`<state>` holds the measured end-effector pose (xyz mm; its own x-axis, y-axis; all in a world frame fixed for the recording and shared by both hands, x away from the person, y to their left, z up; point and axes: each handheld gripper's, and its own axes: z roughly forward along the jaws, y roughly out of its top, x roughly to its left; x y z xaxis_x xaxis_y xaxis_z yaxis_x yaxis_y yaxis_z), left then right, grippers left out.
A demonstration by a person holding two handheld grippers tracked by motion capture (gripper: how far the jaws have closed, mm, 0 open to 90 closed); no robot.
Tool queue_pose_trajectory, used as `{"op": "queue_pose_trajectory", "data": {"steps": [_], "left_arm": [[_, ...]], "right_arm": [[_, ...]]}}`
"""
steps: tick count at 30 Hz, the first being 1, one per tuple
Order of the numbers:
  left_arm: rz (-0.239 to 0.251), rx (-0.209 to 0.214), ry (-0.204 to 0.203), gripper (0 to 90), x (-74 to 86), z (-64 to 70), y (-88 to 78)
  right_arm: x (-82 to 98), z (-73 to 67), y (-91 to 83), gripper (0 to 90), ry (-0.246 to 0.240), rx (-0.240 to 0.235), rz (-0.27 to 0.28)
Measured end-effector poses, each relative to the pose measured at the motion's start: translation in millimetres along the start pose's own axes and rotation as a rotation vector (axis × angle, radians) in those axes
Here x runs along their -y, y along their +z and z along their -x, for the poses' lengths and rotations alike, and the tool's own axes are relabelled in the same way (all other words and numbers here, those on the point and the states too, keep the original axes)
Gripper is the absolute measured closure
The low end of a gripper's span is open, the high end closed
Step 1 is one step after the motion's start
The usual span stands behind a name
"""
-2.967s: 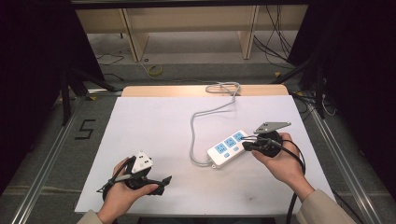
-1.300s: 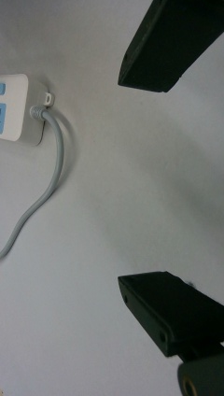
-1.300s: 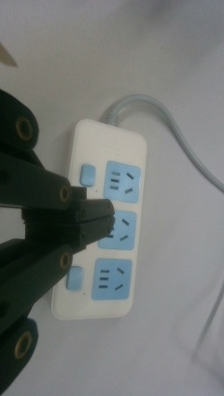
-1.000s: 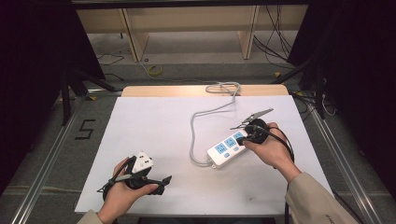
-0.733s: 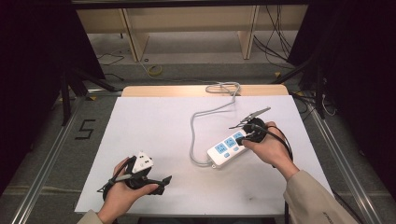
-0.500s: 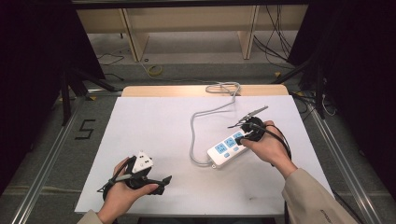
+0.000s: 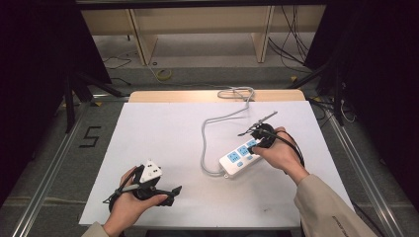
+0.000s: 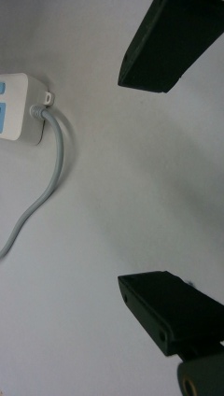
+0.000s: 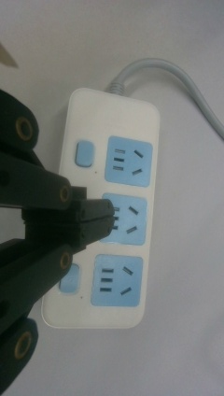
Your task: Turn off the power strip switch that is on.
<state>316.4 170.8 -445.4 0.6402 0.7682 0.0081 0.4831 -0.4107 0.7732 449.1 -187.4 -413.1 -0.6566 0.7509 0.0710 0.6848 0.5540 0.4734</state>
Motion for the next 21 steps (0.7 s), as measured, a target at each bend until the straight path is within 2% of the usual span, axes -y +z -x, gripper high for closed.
{"op": "queue_pose_trajectory", "data": {"steps": [21], "left_arm": [[0.001,0.001,0.000,5.0,0.2,-0.1,-0.1]], "right_arm": [[-4.3,1.0,17.8,90.0,-0.002,0.014,-0.076]]}}
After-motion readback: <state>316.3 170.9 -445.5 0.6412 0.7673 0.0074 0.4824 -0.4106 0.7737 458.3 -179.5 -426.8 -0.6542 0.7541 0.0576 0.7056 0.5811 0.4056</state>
